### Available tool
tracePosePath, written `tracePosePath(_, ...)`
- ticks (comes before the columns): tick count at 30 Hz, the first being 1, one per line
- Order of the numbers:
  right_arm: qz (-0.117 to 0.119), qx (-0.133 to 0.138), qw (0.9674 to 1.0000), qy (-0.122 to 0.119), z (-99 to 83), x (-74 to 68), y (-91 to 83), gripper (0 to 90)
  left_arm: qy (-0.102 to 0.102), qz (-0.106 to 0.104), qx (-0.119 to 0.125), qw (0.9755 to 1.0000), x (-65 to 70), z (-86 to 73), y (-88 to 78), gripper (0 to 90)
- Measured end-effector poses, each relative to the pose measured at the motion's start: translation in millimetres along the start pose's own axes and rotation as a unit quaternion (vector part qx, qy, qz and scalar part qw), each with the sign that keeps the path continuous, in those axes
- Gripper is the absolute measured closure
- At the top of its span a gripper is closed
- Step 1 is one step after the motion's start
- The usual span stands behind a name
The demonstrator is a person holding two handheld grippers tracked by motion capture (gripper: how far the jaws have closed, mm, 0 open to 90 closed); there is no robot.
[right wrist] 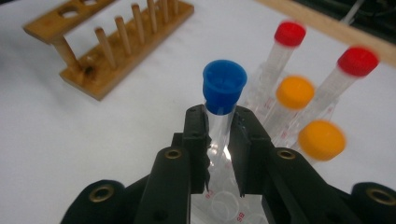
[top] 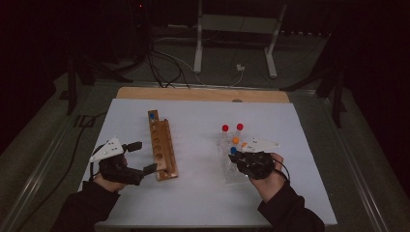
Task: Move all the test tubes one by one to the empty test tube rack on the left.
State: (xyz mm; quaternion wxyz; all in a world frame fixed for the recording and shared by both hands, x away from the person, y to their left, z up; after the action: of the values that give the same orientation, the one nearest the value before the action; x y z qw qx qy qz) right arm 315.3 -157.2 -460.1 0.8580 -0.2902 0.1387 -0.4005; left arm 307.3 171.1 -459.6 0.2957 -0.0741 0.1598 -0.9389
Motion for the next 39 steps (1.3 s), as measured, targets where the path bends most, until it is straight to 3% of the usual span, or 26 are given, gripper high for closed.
tracePosePath(3, -0.003, 0.011, 0.9999, -0.008, 7.6, -2.9, -7.8, 77.0, 0.003, -0.004, -0.001, 1.0, 0.9, 3.5, -0.3, 1.9)
tracePosePath(13, 0.025, 0.024, 0.9992, -0.021, 24.3, -18.3, -16.5, 77.0, 0.009, -0.024, -0.001, 0.9997, 7.5, 12.6, 5.2, 1.9)
tracePosePath(30, 0.068, 0.005, 0.9971, -0.033, 19.6, -43.8, 5.4, 77.0, 0.029, -0.071, -0.006, 0.997, 26.4, 29.9, 27.3, 1.9)
tracePosePath(39, 0.077, -0.006, 0.9964, -0.035, 14.6, -51.4, 15.1, 77.0, 0.038, -0.094, -0.004, 0.9949, 38.6, 36.9, 40.2, 2.2)
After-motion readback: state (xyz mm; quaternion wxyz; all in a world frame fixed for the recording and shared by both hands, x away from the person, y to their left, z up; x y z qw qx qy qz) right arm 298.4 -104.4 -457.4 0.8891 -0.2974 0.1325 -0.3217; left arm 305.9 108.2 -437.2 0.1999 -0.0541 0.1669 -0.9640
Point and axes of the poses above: each handheld gripper's, and its own axes: y roughly forward along the jaws, z roughly out of its top, x roughly to its right, the point moved 6 cm from there along y, roughly forward along the jaws, and after that the axes turned 5 degrees about y, right-handed, at the moved point
